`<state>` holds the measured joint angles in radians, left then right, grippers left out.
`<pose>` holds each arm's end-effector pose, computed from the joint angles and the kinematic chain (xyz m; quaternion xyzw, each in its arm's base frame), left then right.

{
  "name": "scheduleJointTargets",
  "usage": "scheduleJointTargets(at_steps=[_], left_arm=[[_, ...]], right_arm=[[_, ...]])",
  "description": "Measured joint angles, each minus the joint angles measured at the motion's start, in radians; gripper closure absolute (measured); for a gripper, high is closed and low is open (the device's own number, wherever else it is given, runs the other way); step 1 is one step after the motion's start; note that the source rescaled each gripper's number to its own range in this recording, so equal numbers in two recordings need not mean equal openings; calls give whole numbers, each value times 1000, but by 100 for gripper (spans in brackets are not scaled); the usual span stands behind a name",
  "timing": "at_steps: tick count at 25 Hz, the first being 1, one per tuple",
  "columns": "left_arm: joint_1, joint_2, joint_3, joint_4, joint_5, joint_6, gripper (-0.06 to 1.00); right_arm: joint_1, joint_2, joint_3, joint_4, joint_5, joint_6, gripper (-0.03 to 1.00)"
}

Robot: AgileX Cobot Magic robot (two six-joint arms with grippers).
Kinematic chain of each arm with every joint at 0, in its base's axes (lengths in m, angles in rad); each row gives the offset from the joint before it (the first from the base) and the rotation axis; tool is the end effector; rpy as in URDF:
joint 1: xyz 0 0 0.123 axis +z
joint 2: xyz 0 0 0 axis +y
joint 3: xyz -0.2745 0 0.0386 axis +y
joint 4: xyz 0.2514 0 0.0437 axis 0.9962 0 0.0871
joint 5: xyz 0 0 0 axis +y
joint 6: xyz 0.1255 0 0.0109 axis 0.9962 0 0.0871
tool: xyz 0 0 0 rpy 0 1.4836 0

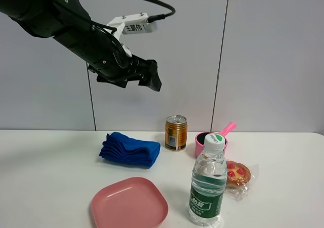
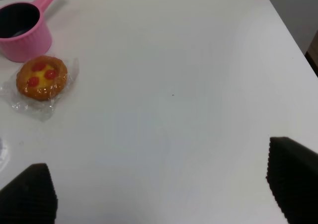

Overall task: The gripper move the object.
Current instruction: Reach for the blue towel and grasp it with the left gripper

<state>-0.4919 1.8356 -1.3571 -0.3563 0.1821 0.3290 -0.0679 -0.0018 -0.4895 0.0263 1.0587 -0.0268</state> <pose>0.4006 -0.2237 0.2338 0.2186 0.8475 -0.1495 0.4601 0.0383 0.0003 0.2600 0.0171 0.8547 -0.0114 0.5187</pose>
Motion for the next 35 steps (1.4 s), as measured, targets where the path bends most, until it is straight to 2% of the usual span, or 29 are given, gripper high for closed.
scheduleJointTargets(at_steps=[7, 9, 16, 20, 28, 35], left_arm=[[-34, 48, -2, 40, -45, 128, -6], [-34, 73, -21, 52, -23, 169, -6], [-34, 210, -194, 200, 269, 248, -6], [-32, 256, -244, 284, 367, 312, -6], [-7, 294, -245, 302, 400, 570, -6], [-2, 300, -246, 302, 407, 614, -6]], right_arm=[[0, 0, 0, 0, 0, 0, -3], [0, 0, 0, 0, 0, 0, -3], [0, 0, 0, 0, 0, 0, -3], [0, 0, 0, 0, 0, 0, -3], [0, 0, 0, 0, 0, 0, -3], [0, 0, 0, 0, 0, 0, -3]])
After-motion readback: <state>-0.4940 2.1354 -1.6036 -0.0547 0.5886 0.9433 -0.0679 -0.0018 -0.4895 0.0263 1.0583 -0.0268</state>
